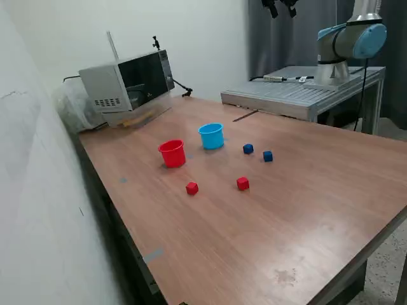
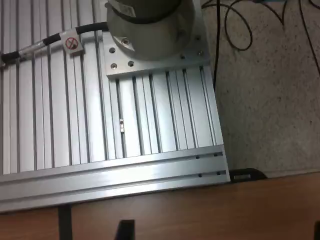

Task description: Place red objects in the red bin, and blue objects in the blue bin.

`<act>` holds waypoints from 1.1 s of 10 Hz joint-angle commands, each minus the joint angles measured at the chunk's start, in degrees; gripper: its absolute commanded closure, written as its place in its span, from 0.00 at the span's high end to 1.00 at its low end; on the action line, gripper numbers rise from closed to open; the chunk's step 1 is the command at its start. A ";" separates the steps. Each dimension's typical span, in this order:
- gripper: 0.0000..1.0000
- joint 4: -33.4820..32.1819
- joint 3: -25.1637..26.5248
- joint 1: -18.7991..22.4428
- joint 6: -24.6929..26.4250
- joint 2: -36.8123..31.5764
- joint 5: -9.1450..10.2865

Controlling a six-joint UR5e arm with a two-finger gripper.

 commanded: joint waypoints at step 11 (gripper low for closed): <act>1.00 -24.83 0.79 5.27 -0.09 7.79 5.35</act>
